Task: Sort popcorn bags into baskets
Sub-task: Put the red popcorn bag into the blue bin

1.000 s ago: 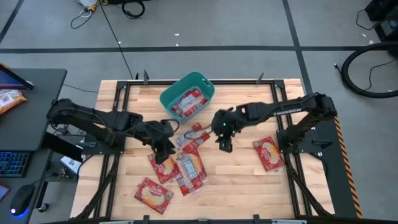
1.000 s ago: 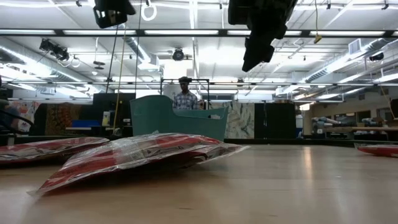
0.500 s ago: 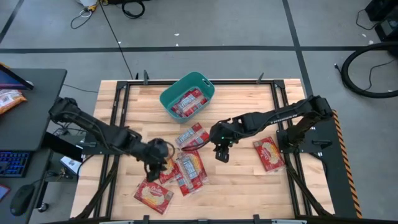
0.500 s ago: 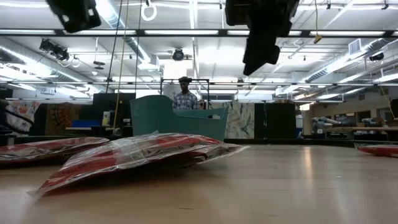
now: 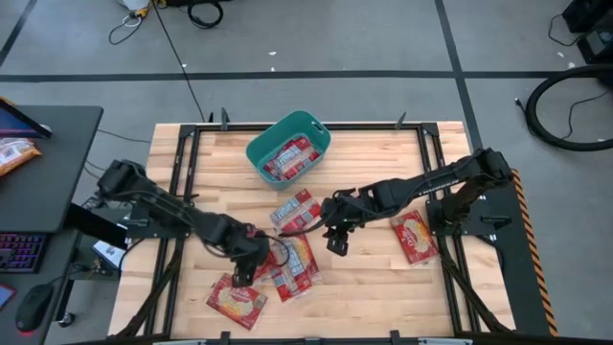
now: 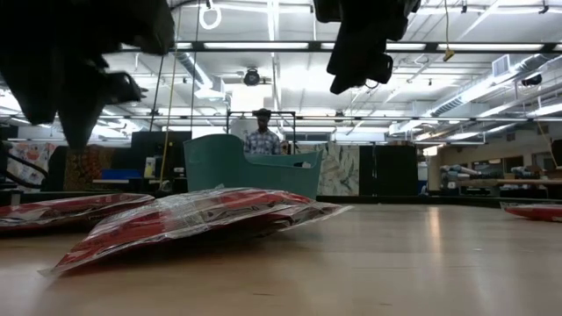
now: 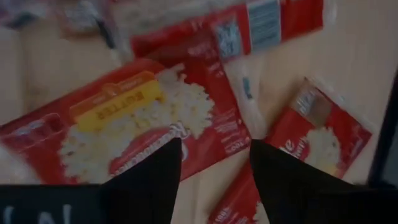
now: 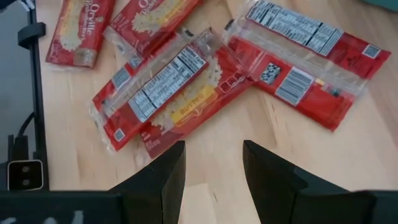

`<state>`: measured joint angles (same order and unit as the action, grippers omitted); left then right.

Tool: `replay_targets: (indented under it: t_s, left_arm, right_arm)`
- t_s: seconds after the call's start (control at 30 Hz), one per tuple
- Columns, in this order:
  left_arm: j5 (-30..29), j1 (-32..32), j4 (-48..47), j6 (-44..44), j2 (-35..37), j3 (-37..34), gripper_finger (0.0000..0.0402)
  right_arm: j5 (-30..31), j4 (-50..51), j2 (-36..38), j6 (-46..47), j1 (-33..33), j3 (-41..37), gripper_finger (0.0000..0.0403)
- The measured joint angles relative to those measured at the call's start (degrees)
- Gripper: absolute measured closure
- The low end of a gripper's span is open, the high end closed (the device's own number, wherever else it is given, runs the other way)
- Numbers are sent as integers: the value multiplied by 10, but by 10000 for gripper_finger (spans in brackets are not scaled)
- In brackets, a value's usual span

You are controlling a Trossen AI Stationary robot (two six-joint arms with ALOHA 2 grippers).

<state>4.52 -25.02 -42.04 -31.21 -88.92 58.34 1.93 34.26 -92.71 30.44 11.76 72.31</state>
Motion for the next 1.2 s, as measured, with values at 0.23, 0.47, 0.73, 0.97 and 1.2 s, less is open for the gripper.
replay_targets:
  t_s: [0.23, 0.47, 0.73, 0.97, 1.2]
  left_arm:
    - [28, 48, -3, 98, -33, 0, 228]
    - [21, 69, -2, 105, -37, 0, 230]
    - [17, 69, 17, 90, -37, 0, 230]
    - [16, 69, 67, 46, -36, 0, 230]
    - [16, 69, 142, 48, -36, 0, 230]
  right_arm:
    - [0, 9, 0, 9, 8, 0, 238]
    - [-3, 32, 0, 54, 10, 0, 238]
    - [57, 31, 0, -19, 5, 0, 238]
    - [136, 16, 0, 23, -16, 0, 238]
    - [143, 17, 0, 160, -33, 0, 238]
